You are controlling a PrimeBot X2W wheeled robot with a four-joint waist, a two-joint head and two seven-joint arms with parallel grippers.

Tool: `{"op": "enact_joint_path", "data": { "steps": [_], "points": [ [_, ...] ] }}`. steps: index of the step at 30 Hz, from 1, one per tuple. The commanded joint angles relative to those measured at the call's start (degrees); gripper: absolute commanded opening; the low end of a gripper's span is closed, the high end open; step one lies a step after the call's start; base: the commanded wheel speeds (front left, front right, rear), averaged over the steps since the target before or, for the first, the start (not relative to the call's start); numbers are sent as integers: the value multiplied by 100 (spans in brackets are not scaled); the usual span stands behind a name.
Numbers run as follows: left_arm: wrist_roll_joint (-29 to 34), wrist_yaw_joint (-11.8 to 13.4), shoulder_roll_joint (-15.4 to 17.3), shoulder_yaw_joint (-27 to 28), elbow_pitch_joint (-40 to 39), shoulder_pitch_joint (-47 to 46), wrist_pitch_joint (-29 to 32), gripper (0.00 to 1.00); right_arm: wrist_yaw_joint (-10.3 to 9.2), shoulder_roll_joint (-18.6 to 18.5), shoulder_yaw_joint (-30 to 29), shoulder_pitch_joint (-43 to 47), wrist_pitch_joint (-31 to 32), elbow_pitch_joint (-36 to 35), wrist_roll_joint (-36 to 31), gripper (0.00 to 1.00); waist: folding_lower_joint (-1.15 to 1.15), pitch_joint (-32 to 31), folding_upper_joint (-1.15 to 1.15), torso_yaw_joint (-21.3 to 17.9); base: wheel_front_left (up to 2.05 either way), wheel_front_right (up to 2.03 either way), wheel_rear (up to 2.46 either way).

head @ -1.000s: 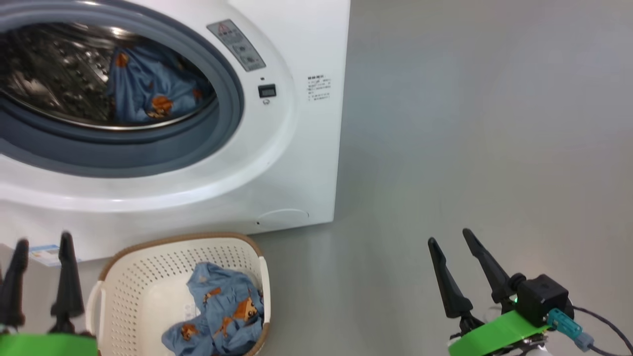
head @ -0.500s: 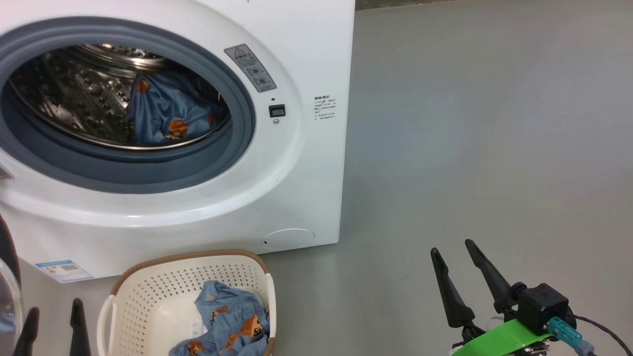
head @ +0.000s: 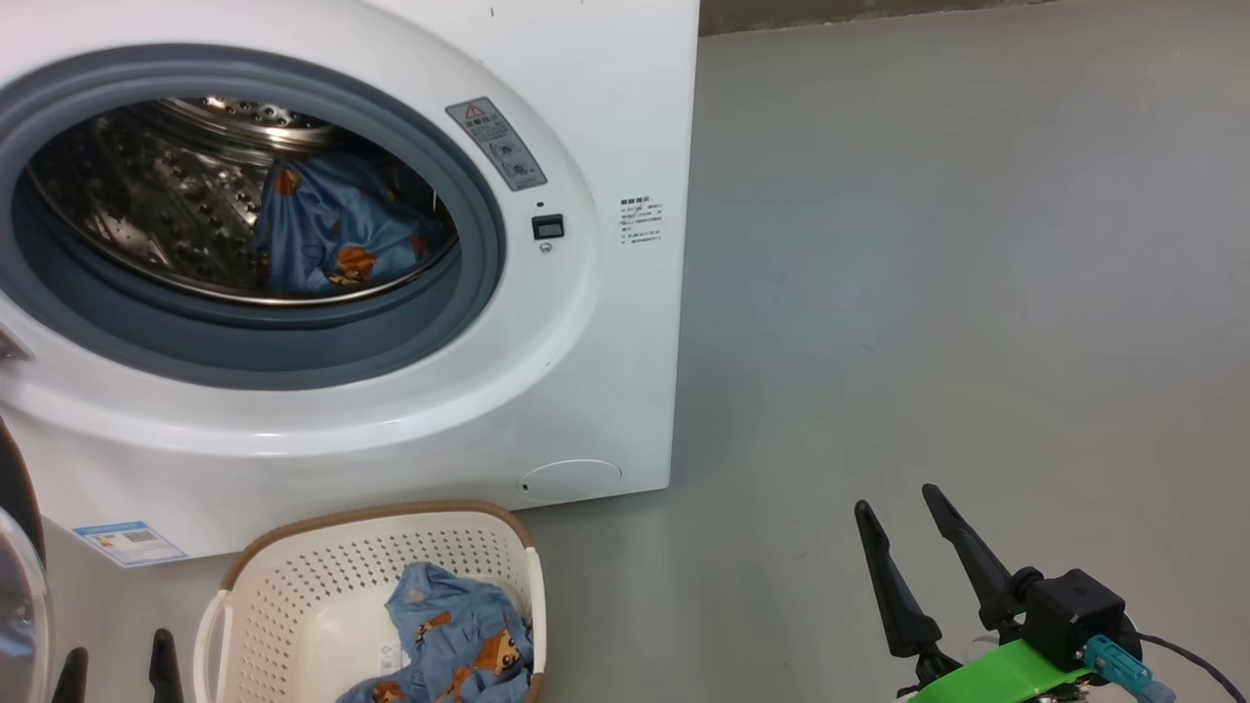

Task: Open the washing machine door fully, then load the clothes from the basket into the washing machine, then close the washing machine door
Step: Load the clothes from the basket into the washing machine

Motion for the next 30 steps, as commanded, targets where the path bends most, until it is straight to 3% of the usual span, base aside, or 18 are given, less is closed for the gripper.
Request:
{"op": "enact_joint_path", "data": {
  "steps": [1, 21, 30],
  "points": [
    [39, 31, 63, 180, -108, -35, -47, 100, 35, 7, 102, 0, -27, -128, -68, 100, 0, -6, 0, 0, 0, 0, 0],
    [-118, 31, 82, -17, 107, -34, -47, 100, 35, 7, 62, 5, -27, -160, -86, 100, 0, 184, 0, 18, 0, 0, 0],
    [-556, 31, 398, -468, 471, -249, -47, 100, 35, 7, 75, -30, -27, -228, -132, 100, 0, 683, 0, -36, 0, 0, 0]
  ]
}}
